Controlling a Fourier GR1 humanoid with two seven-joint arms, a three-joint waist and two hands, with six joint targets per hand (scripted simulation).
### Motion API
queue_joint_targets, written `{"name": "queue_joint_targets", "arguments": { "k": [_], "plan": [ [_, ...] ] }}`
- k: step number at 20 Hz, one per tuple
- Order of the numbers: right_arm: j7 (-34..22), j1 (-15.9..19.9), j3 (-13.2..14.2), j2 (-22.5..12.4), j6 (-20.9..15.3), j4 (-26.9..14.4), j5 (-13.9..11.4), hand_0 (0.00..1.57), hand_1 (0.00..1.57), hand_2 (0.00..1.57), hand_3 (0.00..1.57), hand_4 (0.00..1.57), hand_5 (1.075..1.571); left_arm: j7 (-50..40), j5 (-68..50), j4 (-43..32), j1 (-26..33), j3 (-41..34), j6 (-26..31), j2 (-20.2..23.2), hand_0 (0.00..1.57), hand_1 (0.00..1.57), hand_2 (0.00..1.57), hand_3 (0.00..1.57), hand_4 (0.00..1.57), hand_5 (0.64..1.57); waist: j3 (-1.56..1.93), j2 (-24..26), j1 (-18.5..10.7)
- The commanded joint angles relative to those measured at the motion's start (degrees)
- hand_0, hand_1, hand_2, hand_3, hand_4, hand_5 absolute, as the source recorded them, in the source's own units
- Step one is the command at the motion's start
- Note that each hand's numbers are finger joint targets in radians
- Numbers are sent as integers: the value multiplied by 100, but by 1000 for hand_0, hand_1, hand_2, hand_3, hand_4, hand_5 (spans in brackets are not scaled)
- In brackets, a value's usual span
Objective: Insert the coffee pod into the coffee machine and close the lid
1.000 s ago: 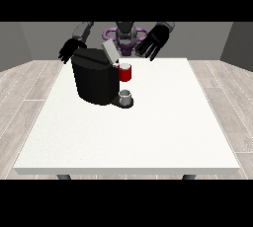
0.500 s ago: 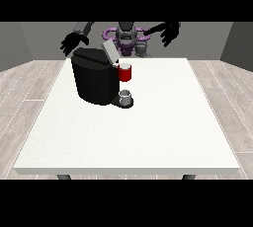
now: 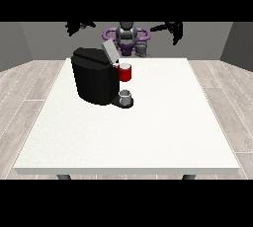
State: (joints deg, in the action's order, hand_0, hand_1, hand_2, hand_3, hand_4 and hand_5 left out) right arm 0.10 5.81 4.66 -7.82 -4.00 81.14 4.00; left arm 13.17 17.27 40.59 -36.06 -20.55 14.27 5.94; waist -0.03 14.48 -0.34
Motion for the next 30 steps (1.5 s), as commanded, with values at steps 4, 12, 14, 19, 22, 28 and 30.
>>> {"name": "queue_joint_targets", "arguments": {
  "k": [4, 12, 14, 19, 22, 28, 30],
  "plan": [
    [9, 85, -74, -116, 385, 338, 140, 0, 0, 0, 0, 0, 1571, -65, -546, 547, 565, -35, 252, -283, 0, 0, 0, 0, 0, 1571, 4, 40, -327],
    [-304, 952, -105, -464, 600, 64, -85, 0, 0, 0, 0, 239, 1571, -69, -911, 1280, 1093, 484, 207, -583, 0, 0, 0, 0, 88, 1571, 4, -306, -844],
    [-222, 1013, -307, -179, 460, 167, -234, 0, 0, 0, 0, 215, 1571, -416, -1077, 1693, 1099, 549, 81, -586, 0, 0, 0, 0, 222, 1571, 4, -467, -670],
    [-206, 1320, -108, -330, 703, -197, -122, 0, 0, 0, 0, 0, 1571, -478, -1295, 2337, 1622, 679, 367, -532, 0, 0, 0, 0, 0, 1571, 4, -714, -876],
    [-104, 1465, -24, -134, 425, -481, -175, 0, 0, 0, 0, 0, 1571, -606, -1399, 2617, 1750, 677, 376, -462, 0, 0, 0, 0, 0, 1571, 4, -874, -1058],
    [84, 1800, 164, -109, 541, -1078, -53, 0, 0, 0, 0, 0, 1571, -1009, -1648, 3406, 2096, 1362, -99, -588, 0, 0, 0, 0, 0, 1571, 5, -1135, -974],
    [113, 2104, 245, -255, 733, -1165, 31, 0, 0, 0, 0, 0, 1571, -1042, -1743, 3425, 1963, 912, 247, -301, 0, 0, 0, 0, 0, 1571, 4, -1407, -904]
  ]
}}
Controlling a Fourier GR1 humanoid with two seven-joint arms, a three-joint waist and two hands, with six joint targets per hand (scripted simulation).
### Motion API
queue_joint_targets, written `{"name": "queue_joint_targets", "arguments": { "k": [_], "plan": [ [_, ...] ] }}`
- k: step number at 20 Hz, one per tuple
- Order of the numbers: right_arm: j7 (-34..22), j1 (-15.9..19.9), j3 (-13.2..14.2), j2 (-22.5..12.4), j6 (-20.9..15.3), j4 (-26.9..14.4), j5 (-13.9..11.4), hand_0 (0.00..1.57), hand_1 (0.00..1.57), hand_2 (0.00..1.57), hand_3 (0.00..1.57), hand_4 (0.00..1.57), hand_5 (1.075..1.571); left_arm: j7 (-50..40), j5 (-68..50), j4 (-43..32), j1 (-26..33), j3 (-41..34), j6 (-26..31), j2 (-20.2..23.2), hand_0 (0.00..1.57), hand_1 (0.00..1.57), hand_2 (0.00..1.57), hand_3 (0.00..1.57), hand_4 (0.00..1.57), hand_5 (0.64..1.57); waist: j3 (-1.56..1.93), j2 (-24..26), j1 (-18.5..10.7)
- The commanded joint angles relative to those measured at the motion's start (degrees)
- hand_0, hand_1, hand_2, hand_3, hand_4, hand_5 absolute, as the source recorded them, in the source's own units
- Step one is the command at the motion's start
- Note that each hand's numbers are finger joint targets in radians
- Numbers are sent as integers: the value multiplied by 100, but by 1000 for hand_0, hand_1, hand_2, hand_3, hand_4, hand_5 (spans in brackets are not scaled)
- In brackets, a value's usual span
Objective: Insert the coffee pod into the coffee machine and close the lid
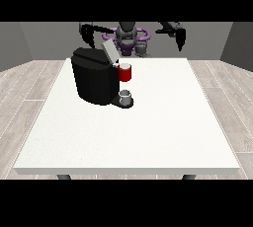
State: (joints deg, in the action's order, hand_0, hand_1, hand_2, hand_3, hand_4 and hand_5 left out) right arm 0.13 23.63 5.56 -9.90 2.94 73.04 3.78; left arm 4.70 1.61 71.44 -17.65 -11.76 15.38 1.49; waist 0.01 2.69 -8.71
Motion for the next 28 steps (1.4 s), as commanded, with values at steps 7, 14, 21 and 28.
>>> {"name": "queue_joint_targets", "arguments": {
  "k": [7, 14, 21, 28],
  "plan": [
    [230, 602, -92, 120, 42, -685, -225, 0, 0, 0, 0, 0, 1571, -292, -326, 656, 106, -52, -117, 415, 0, 0, 0, 0, 0, 1571, -1, -365, 239],
    [214, 1054, -241, 209, -68, -878, -484, 0, 0, 0, 0, 0, 1571, 193, -362, 543, 263, -110, -137, 512, 0, 0, 0, 0, 0, 1571, -3, -659, 234],
    [465, 1279, -41, 104, 91, -1338, -438, 0, 0, 0, 0, 0, 1571, -254, -260, 881, 265, 164, -492, 394, 0, 0, 0, 0, 0, 1571, -1, -639, 209],
    [271, 1407, -244, 274, 191, -1261, -530, 0, 0, 0, 0, 0, 1571, 74, -370, 469, 361, 49, -386, 558, 0, 0, 0, 0, 0, 1571, -2, -552, 323]
  ]
}}
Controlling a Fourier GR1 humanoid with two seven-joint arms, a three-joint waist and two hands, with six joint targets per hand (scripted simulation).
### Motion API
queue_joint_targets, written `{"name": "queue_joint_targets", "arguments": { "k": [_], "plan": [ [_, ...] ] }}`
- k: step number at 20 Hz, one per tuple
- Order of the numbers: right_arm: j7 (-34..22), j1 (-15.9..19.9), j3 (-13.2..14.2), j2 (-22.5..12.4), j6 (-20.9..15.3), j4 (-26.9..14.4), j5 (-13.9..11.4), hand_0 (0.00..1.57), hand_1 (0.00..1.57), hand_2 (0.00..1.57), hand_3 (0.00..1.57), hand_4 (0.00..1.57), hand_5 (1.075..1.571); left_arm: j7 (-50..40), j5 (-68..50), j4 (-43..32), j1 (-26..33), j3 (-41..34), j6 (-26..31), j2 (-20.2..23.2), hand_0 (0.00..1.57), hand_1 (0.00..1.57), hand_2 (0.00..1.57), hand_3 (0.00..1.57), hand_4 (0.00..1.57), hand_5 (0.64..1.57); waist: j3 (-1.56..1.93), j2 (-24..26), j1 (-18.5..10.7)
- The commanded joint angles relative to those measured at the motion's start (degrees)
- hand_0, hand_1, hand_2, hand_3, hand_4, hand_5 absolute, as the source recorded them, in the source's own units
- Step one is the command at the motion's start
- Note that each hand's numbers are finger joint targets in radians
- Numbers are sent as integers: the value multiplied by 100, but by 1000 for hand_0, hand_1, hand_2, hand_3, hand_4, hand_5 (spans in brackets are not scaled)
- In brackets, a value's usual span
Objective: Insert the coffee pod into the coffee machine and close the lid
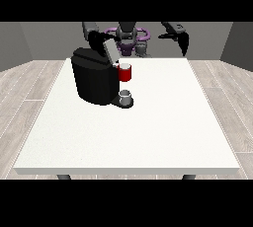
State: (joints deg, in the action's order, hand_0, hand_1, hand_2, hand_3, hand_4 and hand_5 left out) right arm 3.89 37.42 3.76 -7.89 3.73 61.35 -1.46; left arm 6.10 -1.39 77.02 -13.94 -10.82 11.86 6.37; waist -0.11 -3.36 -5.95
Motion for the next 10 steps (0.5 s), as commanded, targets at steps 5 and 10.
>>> {"name": "queue_joint_targets", "arguments": {
  "k": [5, 10],
  "plan": [
    [-168, 457, -40, 32, -16, -335, -177, 0, 0, 0, 0, 182, 1571, 195, -71, -146, -60, 10, 89, 159, 0, 0, 0, 0, 141, 1571, 10, -124, -125],
    [-318, 702, -398, 390, -299, -135, -502, 0, 0, 0, 0, 0, 1571, 333, -129, -554, -114, -136, 104, 269, 0, 0, 0, 0, 156, 1571, 8, -135, -38]
  ]
}}
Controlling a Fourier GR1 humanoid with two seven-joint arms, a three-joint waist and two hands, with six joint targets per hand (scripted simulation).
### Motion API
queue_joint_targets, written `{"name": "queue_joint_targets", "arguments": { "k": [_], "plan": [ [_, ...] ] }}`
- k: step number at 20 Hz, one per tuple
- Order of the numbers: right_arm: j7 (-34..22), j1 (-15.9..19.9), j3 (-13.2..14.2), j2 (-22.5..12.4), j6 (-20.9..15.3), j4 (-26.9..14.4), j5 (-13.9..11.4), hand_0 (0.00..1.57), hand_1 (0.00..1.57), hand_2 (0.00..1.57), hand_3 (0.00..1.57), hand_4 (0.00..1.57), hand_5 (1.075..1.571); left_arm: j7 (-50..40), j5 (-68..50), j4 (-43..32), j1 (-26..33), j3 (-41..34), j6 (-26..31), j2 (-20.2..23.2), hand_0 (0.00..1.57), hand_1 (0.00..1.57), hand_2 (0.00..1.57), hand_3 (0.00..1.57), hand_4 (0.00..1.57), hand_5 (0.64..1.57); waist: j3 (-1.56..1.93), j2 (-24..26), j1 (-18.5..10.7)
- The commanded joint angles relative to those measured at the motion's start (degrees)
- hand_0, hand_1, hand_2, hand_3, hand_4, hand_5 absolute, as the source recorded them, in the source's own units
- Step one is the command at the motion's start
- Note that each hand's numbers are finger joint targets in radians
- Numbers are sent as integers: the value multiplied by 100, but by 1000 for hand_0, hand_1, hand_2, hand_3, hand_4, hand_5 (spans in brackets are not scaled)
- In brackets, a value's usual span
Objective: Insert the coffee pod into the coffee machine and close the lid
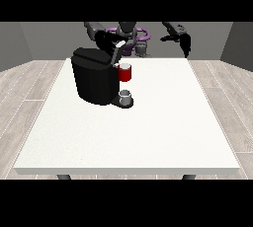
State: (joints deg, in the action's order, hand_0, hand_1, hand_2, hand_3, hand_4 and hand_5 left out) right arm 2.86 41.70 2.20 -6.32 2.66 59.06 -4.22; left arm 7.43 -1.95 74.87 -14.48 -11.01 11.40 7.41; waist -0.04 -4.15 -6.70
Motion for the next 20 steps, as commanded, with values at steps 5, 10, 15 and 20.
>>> {"name": "queue_joint_targets", "arguments": {
  "k": [5, 10, 15, 20],
  "plan": [
    [-268, 327, -337, 264, -251, -40, -461, 0, 0, 0, 0, 149, 1571, 143, -125, -68, 133, 36, 196, 68, 0, 0, 0, 0, 154, 1571, 3, 171, -150],
    [2, 345, -271, 341, -339, -271, -548, 0, 0, 0, 0, 116, 1571, -137, -282, 204, -193, 28, 191, 142, 0, 0, 0, 0, 196, 1571, 4, 160, -141],
    [260, 162, -298, 443, 56, -80, -320, 0, 0, 0, 0, 67, 1571, 276, -34, 280, 253, 280, -2, -131, 0, 0, 0, 0, 145, 1571, 4, 389, -24],
    [528, -648, -898, 625, -40, 380, 326, 0, 0, 0, 0, 275, 1571, 101, 84, 105, 256, 427, -325, -442, 0, 0, 0, 0, 192, 1571, 6, 822, 222]
  ]
}}
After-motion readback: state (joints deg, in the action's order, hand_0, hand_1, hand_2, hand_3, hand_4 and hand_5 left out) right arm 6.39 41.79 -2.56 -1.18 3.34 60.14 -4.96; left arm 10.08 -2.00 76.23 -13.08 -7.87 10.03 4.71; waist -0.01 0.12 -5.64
